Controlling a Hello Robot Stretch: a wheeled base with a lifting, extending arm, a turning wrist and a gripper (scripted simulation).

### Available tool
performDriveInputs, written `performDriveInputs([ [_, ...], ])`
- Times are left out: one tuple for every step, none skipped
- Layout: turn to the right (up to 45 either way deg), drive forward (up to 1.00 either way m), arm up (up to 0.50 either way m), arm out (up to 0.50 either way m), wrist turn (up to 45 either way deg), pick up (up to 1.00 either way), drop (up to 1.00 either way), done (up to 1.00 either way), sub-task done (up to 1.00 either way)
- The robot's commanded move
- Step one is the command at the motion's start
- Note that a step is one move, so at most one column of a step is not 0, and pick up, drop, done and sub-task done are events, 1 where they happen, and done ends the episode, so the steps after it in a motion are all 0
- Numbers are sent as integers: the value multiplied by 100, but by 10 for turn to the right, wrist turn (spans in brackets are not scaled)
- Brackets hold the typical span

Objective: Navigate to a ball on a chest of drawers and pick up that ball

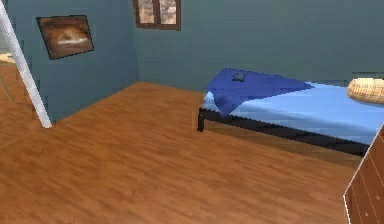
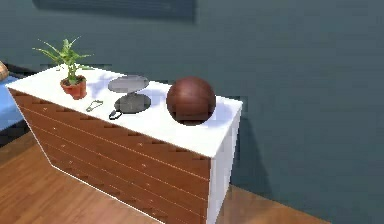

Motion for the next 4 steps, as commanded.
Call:
performDriveInputs([
  [0, 0, 50, 0, 0, 0, 0, 0, 0],
  [0, 0, 38, 0, 0, 0, 0, 0, 0],
  [0, 0, 0, 44, 0, 0, 0, 0, 0],
  [0, 0, 0, 0, 450, 0, 0, 0, 0],
])
